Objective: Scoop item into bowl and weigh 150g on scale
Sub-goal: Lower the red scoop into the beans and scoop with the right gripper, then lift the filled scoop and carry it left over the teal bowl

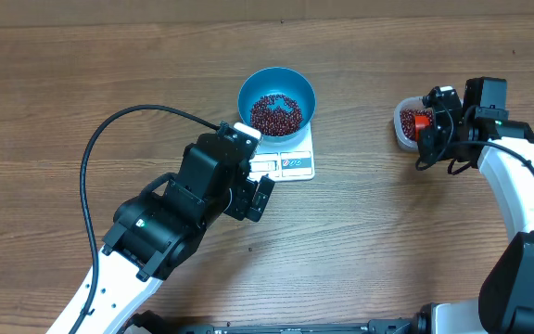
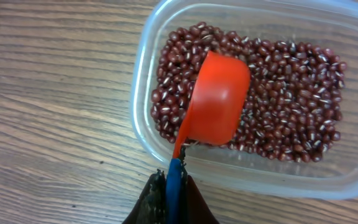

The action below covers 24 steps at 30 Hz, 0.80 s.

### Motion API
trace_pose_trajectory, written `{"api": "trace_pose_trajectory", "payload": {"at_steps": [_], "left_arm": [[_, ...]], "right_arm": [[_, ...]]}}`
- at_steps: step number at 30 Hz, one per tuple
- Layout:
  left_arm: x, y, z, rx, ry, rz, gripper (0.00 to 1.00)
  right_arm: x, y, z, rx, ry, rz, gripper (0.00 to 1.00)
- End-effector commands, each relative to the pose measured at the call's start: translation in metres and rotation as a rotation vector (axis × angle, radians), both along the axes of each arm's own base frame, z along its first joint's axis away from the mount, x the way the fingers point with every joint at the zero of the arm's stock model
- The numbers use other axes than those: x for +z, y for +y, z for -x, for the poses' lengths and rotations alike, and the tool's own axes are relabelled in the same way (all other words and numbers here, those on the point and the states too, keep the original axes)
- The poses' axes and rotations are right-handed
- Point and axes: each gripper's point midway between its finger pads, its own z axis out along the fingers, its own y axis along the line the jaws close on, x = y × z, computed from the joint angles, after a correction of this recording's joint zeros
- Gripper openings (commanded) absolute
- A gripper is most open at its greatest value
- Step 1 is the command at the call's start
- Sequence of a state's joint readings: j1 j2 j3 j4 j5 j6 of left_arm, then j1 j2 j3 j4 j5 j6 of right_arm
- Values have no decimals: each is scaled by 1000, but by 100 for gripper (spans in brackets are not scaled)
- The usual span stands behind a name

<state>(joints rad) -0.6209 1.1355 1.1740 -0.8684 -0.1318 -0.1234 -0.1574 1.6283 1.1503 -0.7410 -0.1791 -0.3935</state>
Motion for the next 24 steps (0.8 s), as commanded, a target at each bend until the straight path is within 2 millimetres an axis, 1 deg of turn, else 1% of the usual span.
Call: {"api": "trace_pose_trajectory", "payload": {"at_steps": [1,3,6,11,12,16,20,23,24], "left_arm": [[2,2,-3,0,-12,-12,99],[2,2,-3,0,-12,-12,100],[2,2,-3,0,-12,-12,100],[2,2,-3,0,-12,-12,99],[2,2,-3,0,-12,-12,100],[2,2,-3,0,-12,-12,100],[2,2,-3,0,-12,-12,100],[2,2,-3,0,-12,-12,100],[2,2,-3,0,-12,-12,100]], "right_arm": [[11,14,-10,-10,-32,-97,4],[12,9,-11,-56,-29,-115,4],[12,-3,-10,-129,-25,-137,4],[16,-12,-9,-151,-36,-204,4],[15,-17,-8,-167,-35,-208,4],[15,-30,-6,-201,-35,-209,4],[14,-32,-4,-208,-31,-237,4],[10,-33,-2,-223,-12,-263,4],[5,-34,-1,-240,7,-277,4]]}}
